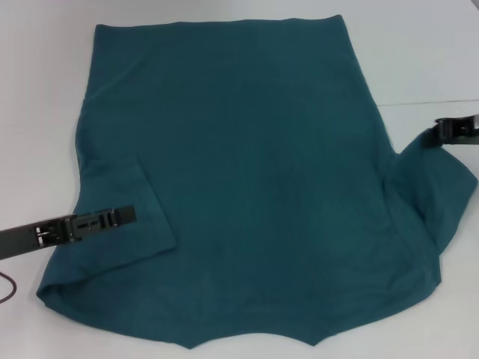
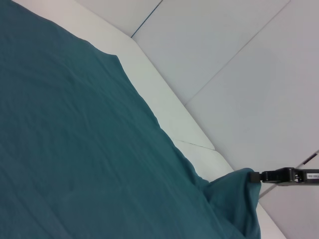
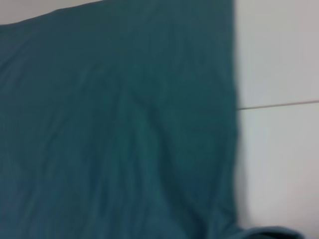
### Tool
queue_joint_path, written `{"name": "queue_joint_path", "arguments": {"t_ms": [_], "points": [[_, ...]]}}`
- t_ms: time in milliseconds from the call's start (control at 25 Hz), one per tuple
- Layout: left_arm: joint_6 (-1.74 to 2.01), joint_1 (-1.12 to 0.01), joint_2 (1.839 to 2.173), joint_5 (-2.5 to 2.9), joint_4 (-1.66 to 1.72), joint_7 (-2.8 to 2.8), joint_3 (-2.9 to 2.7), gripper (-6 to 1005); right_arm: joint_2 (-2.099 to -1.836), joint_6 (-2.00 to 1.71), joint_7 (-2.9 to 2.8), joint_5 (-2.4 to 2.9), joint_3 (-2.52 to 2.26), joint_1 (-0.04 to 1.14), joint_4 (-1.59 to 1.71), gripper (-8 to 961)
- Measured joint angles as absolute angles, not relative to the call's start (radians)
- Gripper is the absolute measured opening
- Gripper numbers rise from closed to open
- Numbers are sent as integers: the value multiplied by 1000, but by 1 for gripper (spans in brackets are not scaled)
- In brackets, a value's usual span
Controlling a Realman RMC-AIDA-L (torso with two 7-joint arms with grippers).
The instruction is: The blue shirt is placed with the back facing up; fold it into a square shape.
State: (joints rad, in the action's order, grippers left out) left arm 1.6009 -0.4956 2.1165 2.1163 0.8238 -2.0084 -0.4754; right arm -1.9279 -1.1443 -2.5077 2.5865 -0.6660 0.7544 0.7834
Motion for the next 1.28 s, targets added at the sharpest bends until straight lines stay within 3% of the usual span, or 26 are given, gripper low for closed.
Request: {"name": "queue_joint_path", "arguments": {"t_ms": [360,960,1280], "points": [[1601,-497,2116,2115,824,-2011,-475,735,-1948,-1300,-2515,2587,-725,809,857,8],[1594,-495,2118,2115,824,-2011,-476,736,-1940,-1200,-2547,2738,-727,790,855,8],[1592,-491,2120,2115,824,-2011,-476,736,-1952,-1125,-2610,2864,-735,815,847,8]]}}
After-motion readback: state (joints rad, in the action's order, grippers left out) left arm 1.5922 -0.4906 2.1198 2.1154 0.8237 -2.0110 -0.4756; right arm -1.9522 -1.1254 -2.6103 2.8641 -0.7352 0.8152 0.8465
